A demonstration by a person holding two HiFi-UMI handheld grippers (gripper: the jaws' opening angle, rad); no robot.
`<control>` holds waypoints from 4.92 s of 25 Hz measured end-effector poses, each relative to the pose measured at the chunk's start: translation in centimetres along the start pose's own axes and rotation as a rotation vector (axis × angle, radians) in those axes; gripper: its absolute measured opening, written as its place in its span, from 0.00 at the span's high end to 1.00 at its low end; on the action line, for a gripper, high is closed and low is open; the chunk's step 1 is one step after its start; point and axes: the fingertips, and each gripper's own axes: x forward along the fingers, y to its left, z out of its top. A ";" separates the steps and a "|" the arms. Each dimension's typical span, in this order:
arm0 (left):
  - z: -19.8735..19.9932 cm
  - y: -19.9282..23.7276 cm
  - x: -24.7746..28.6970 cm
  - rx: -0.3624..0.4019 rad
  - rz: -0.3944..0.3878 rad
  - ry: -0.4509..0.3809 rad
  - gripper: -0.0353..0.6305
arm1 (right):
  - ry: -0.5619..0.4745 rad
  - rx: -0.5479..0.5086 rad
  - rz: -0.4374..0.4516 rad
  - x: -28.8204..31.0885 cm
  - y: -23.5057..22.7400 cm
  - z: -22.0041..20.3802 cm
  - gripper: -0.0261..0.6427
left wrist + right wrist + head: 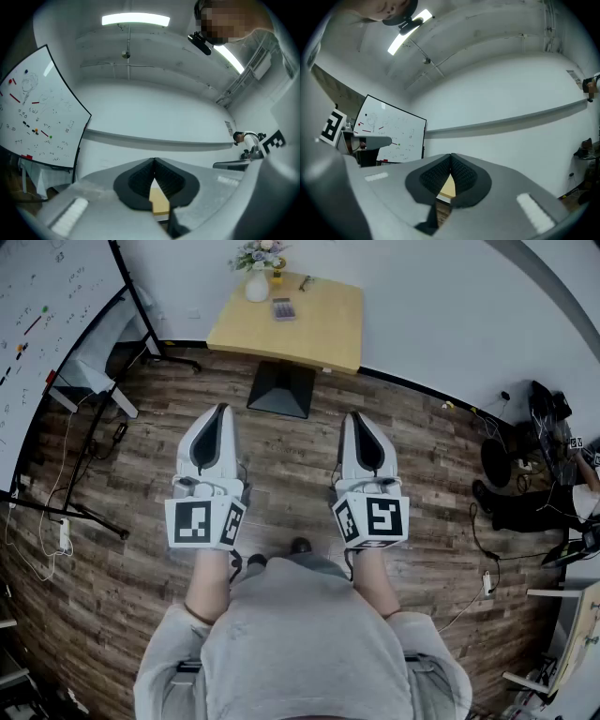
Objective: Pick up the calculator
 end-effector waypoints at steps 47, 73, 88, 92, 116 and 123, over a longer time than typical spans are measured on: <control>-3.6 -2.7 12.0 0.020 0.046 -0.005 0.94 | -0.035 0.026 0.102 9.8 -9.0 -1.6 0.96; -4.3 11.0 26.3 0.038 0.015 -0.041 0.94 | -0.072 0.035 0.088 29.5 -6.7 -3.5 0.96; -7.2 12.3 31.0 -0.008 -0.079 -0.004 0.94 | -0.027 0.021 0.011 32.5 -7.9 -5.8 0.96; -8.0 12.9 32.5 -0.009 -0.069 0.003 0.94 | -0.025 0.022 0.014 34.2 -8.8 -6.2 0.96; -10.2 17.9 46.9 0.010 0.048 -0.015 0.94 | -0.042 0.037 0.113 50.5 -15.0 -6.9 0.96; -10.9 18.4 49.7 0.016 0.088 -0.024 0.94 | -0.043 0.039 0.155 53.9 -16.7 -7.2 0.96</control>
